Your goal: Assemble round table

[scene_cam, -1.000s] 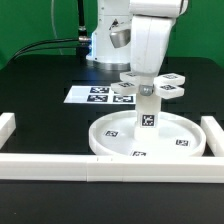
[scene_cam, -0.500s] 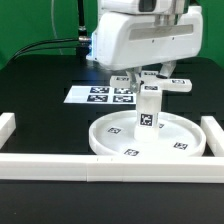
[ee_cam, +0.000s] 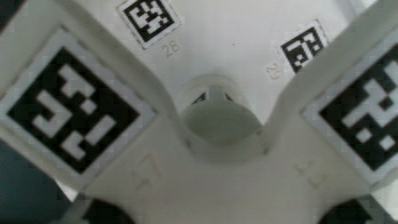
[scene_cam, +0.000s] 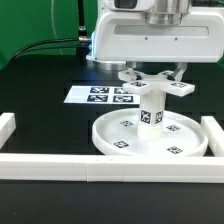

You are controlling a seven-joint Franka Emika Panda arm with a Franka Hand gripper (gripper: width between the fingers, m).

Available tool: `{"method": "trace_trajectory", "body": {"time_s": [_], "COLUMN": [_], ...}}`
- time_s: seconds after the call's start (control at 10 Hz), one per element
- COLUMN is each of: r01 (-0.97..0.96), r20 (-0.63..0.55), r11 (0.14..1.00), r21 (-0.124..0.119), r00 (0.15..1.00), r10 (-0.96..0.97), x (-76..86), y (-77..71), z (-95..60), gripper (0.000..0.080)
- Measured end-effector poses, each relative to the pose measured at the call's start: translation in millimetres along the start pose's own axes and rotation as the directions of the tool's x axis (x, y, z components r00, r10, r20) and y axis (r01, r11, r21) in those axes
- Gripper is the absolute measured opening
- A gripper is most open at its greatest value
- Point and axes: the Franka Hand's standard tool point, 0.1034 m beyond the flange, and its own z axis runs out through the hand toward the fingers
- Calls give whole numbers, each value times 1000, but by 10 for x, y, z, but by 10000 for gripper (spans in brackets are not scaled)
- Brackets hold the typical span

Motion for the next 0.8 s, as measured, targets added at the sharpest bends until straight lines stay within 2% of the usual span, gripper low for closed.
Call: {"method": "trace_trajectory", "body": {"time_s": [0.3, 0.4, 0.6, 0.8], "r01": [-196, -277, -564, -720], "r20": [3, 6, 26, 41], "r11": [981, 961, 823, 688], "r21": [10, 20, 71, 93], "r00": [981, 961, 826, 693], "r10": [196, 277, 563, 720], "x": [-1, -6, -15, 2], "y": [1, 10, 49, 49], "z": [2, 8, 23, 21], "gripper": [449, 449, 449, 449]}}
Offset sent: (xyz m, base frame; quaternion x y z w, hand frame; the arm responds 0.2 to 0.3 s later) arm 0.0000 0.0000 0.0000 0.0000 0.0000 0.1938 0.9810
